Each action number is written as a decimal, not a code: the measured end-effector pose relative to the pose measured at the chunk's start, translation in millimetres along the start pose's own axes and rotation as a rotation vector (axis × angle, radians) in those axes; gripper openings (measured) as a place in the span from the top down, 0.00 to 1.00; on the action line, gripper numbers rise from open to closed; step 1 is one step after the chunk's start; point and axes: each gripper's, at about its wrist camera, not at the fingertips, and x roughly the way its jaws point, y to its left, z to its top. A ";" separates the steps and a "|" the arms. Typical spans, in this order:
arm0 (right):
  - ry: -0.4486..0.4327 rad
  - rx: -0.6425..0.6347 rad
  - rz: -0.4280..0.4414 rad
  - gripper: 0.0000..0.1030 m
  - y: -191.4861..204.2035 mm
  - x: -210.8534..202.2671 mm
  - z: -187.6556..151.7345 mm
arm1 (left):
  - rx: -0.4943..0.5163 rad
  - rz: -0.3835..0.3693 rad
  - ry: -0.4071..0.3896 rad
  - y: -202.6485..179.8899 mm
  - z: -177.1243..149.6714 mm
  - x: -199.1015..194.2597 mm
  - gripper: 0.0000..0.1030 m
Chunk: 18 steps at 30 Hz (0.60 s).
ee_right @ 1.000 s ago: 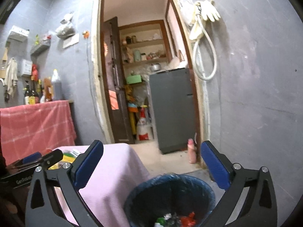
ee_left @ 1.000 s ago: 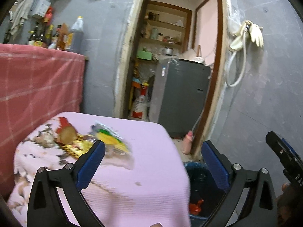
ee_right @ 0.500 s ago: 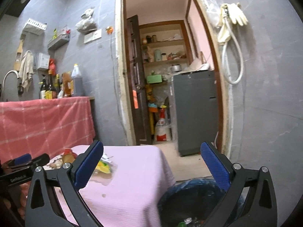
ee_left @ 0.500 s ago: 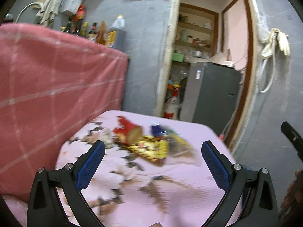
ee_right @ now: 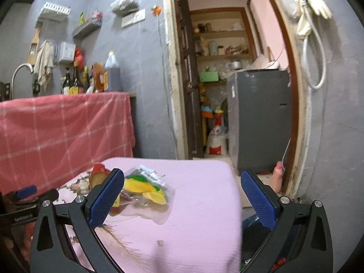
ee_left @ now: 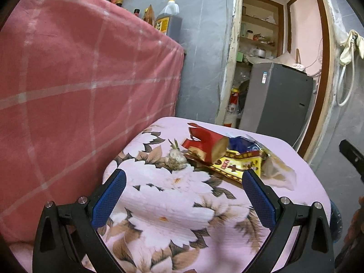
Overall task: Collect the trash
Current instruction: 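Move both tools back to the table toward the red cup and lemon bag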
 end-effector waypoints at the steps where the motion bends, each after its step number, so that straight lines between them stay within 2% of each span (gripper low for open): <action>1: 0.019 -0.010 0.007 0.00 3.7 5.9 -0.7 | 0.002 0.001 0.003 1.2 1.8 3.8 0.03; 5: 0.134 -0.068 0.013 0.00 14.7 30.6 -6.9 | 0.023 -0.023 0.026 2.0 7.1 20.2 0.04; 7: 0.179 -0.080 0.039 0.04 19.1 39.8 -12.0 | 0.032 -0.039 0.038 1.4 8.4 27.1 0.04; 9: 0.217 -0.083 0.064 0.06 20.8 47.2 -17.2 | 0.036 -0.056 0.047 0.9 8.9 32.6 0.09; 11: 0.244 -0.104 0.077 0.09 24.1 53.9 -21.5 | 0.039 -0.083 0.064 -1.0 10.1 40.0 0.18; 14: 0.280 -0.128 0.078 0.09 28.3 64.0 -26.4 | 0.038 -0.113 0.088 -3.3 13.7 50.9 0.27; 18: 0.324 -0.139 0.075 0.09 30.6 76.2 -31.2 | 0.038 -0.134 0.096 -7.3 21.0 59.3 0.33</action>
